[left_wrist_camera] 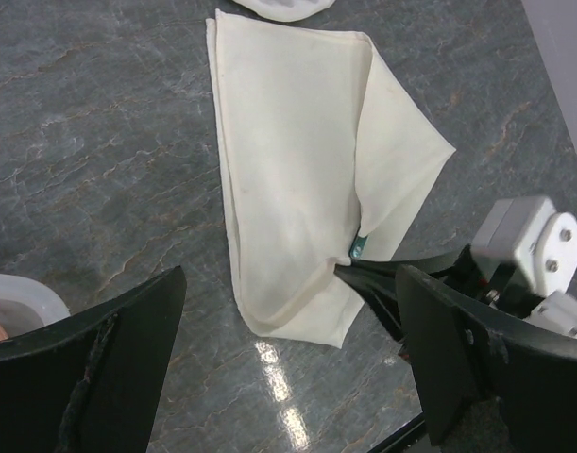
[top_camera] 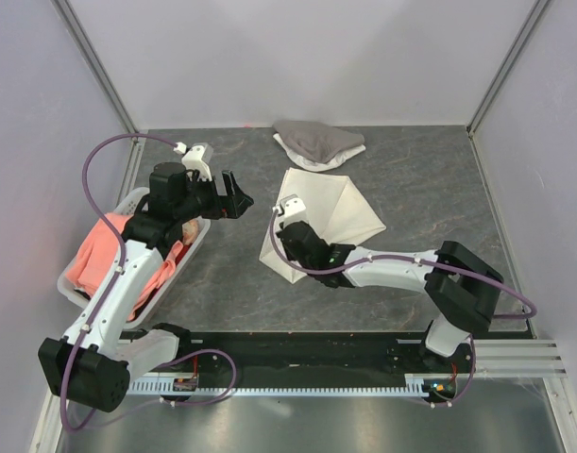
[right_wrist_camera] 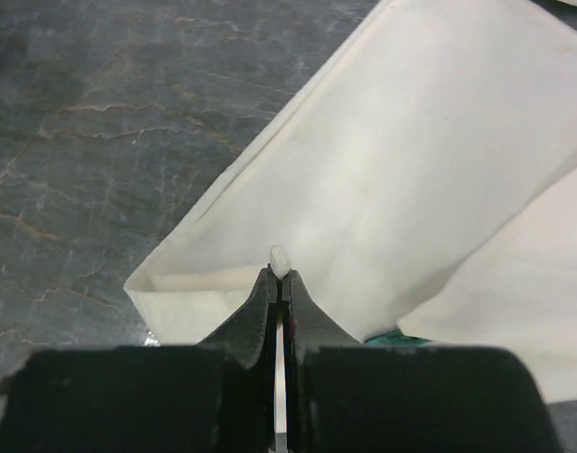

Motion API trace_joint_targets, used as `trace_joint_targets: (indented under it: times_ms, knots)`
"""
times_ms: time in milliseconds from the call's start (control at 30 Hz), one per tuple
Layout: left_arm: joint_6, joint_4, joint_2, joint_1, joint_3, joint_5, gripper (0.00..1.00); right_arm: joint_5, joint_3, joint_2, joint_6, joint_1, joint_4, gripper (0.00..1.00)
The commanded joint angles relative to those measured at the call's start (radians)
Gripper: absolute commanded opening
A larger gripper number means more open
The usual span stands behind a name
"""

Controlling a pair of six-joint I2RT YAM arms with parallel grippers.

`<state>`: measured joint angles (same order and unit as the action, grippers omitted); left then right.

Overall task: Fold the napkin, place the utensils inside, and roll it up
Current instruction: Fold the napkin

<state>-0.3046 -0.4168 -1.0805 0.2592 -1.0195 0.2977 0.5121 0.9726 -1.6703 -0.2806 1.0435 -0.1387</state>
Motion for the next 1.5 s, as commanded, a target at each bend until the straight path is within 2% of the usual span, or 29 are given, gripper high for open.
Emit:
trace_joint_targets:
  times_ms: [0, 333, 767, 1467]
  knots:
    - [-0.022, 0.035, -0.005, -0.005, 0.002, 0.027, 1.0, 0.101, -0.031, 0.083, -0.109, -0.045, 0.034, 0.0]
    - [-0.022, 0.036, -0.007, -0.005, 0.004, 0.035, 1.0, 0.174, -0.084, 0.17, -0.183, -0.215, 0.116, 0.0]
    - [-0.025, 0.038, -0.009, -0.005, 0.004, 0.04, 1.0, 0.194, -0.12, 0.267, -0.173, -0.347, 0.182, 0.0]
    - [-0.027, 0.039, -0.01, -0.005, 0.004, 0.046, 0.99, 0.181, -0.166, 0.185, -0.178, -0.497, 0.146, 0.0]
